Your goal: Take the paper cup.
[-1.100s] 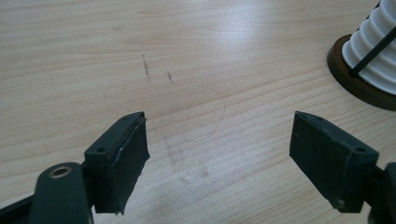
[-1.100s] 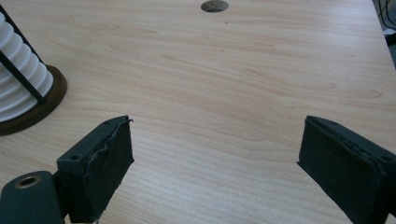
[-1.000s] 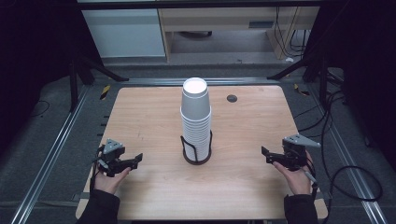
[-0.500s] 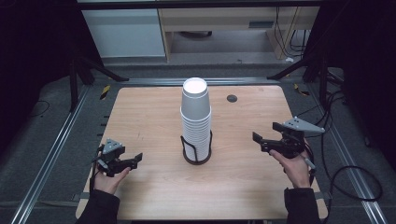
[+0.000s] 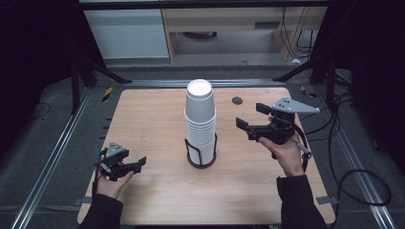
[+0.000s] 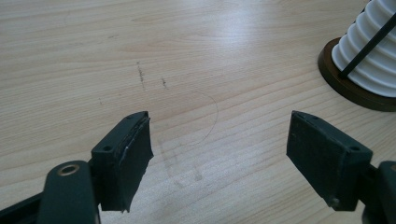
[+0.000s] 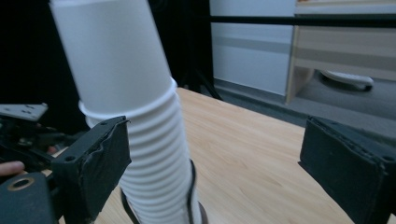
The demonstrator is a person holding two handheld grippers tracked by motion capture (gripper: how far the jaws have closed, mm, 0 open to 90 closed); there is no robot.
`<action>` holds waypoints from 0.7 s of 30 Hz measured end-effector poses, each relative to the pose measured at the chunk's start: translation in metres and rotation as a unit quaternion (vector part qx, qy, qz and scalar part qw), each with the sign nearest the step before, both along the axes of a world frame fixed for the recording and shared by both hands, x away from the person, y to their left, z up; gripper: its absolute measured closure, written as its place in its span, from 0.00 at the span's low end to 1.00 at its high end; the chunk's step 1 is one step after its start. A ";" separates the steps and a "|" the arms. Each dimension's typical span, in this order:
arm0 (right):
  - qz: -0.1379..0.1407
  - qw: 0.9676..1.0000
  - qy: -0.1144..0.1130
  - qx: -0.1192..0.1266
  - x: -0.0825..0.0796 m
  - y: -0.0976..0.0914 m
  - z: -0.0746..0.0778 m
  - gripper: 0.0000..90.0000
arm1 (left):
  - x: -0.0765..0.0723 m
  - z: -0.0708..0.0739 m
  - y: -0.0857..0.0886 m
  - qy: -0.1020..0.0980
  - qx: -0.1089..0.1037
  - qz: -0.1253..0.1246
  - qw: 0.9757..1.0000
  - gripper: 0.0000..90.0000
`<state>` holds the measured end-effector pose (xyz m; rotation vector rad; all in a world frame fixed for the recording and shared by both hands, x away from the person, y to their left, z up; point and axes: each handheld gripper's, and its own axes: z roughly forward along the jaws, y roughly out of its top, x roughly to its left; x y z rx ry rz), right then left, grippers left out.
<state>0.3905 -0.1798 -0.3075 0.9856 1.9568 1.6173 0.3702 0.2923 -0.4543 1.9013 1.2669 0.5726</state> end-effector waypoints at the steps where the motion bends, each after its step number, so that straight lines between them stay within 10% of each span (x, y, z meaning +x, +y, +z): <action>1: 0.006 1.000 -0.002 0.002 0.000 0.004 0.003 0.09 | 0.000 0.000 0.000 0.000 0.000 -0.001 1.000 0.24; 21: 0.068 0.997 -0.030 0.020 0.011 0.074 0.014 0.07 | -0.001 0.000 -0.001 -0.002 0.001 -0.002 1.000 0.24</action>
